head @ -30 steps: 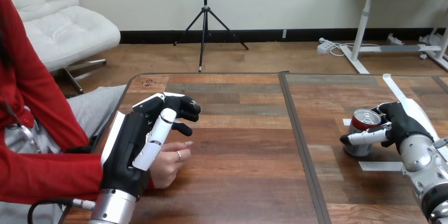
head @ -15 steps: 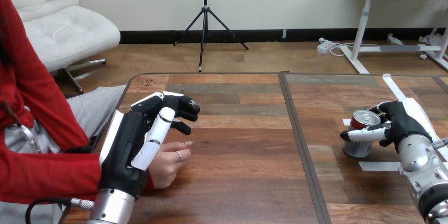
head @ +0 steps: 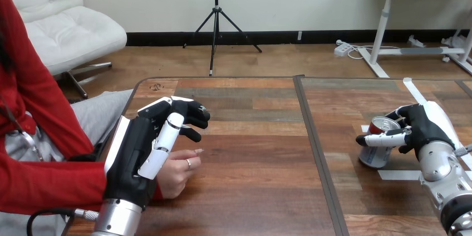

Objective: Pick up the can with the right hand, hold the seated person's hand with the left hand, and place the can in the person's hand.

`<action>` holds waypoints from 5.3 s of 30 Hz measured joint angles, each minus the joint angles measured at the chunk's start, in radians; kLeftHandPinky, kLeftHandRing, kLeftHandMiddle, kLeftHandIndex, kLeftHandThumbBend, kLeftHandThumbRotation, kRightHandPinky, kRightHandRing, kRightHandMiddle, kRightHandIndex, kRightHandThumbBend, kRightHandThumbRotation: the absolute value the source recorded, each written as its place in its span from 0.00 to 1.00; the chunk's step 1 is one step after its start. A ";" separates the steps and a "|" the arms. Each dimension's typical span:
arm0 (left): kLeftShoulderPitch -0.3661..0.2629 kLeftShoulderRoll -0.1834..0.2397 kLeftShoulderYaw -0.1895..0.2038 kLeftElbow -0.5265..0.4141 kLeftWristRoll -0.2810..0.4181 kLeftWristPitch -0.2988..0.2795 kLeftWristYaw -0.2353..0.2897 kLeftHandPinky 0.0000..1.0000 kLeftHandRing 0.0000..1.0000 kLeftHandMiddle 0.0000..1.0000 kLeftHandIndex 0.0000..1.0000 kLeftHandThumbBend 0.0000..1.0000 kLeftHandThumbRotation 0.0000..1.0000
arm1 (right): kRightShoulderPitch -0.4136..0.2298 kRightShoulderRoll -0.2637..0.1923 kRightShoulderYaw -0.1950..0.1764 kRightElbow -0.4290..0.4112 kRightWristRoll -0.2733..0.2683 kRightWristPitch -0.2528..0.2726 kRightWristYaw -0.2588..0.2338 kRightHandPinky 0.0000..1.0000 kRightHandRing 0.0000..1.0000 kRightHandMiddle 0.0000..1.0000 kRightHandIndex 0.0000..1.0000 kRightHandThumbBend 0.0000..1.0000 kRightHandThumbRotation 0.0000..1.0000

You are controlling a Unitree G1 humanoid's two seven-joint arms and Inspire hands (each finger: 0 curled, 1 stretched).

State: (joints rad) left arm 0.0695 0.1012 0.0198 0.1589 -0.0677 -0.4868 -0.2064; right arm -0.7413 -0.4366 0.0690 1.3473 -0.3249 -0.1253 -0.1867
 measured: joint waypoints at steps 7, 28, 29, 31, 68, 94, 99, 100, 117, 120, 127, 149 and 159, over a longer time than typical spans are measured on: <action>0.000 0.003 0.000 0.002 0.019 -0.021 0.012 0.48 0.57 0.57 0.53 0.29 0.77 | 0.001 0.000 0.000 0.000 0.000 -0.022 0.003 0.41 0.45 0.48 0.47 0.79 0.00; -0.008 0.024 0.038 0.015 0.098 -0.105 0.093 0.49 0.57 0.58 0.55 0.42 0.55 | 0.008 0.000 0.006 0.000 -0.001 -0.125 0.035 0.39 0.43 0.47 0.49 0.80 0.00; -0.009 0.027 0.040 0.015 0.098 -0.105 0.095 0.48 0.57 0.58 0.55 0.42 0.54 | 0.008 0.000 0.006 0.000 -0.001 -0.131 0.036 0.39 0.43 0.47 0.49 0.80 0.00; -0.011 0.033 0.042 0.015 0.100 -0.105 0.101 0.48 0.56 0.58 0.55 0.41 0.52 | 0.008 0.000 0.007 0.000 -0.001 -0.139 0.037 0.39 0.43 0.47 0.49 0.80 0.00; -0.013 0.177 0.108 -0.045 0.409 -0.048 0.207 0.58 0.68 0.70 0.67 0.70 0.47 | 0.033 -0.001 0.039 -0.079 -0.011 -0.344 0.100 0.41 0.41 0.45 0.47 0.78 0.00; 0.029 0.344 0.111 -0.198 0.709 0.109 0.206 0.71 0.77 0.79 0.76 0.99 0.45 | 0.036 -0.005 0.040 -0.178 -0.012 -0.373 0.129 0.39 0.40 0.45 0.47 0.80 0.00; 0.029 0.367 0.100 -0.198 0.737 0.124 0.190 0.73 0.78 0.80 0.78 1.00 0.45 | 0.036 -0.006 0.040 -0.192 -0.012 -0.374 0.134 0.38 0.40 0.45 0.47 0.81 0.00; 0.029 0.372 0.096 -0.198 0.742 0.129 0.184 0.74 0.79 0.81 0.78 1.00 0.45 | 0.036 -0.006 0.040 -0.195 -0.012 -0.374 0.135 0.38 0.40 0.45 0.47 0.80 0.00; 0.028 0.419 0.047 -0.198 0.744 0.214 0.063 0.76 0.83 0.84 0.81 1.00 0.38 | 0.047 -0.006 0.040 -0.207 -0.010 -0.401 0.146 0.35 0.38 0.44 0.46 0.79 0.00; 0.028 0.429 0.037 -0.198 0.742 0.231 0.036 0.76 0.83 0.85 0.82 1.00 0.39 | 0.049 -0.006 0.040 -0.207 -0.011 -0.405 0.146 0.35 0.37 0.43 0.46 0.79 0.00; 0.027 0.444 0.026 -0.198 0.736 0.264 -0.027 0.77 0.83 0.85 0.82 1.00 0.38 | 0.052 -0.006 0.040 -0.207 -0.011 -0.415 0.146 0.34 0.37 0.43 0.46 0.79 0.00; -0.005 0.450 -0.021 -0.194 0.767 0.344 -0.062 0.75 0.81 0.83 0.82 1.00 0.20 | 0.052 -0.006 0.040 -0.207 -0.009 -0.436 0.146 0.34 0.36 0.42 0.45 0.79 0.00; -0.027 0.452 -0.047 -0.171 0.803 0.379 -0.055 0.72 0.79 0.80 0.79 0.98 0.10 | 0.052 -0.006 0.039 -0.207 -0.007 -0.446 0.146 0.34 0.36 0.42 0.45 0.79 0.00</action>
State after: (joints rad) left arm 0.0425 0.5536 -0.0273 -0.0120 0.7350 -0.1080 -0.2613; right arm -0.6896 -0.4425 0.1085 1.1399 -0.3322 -0.5709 -0.0408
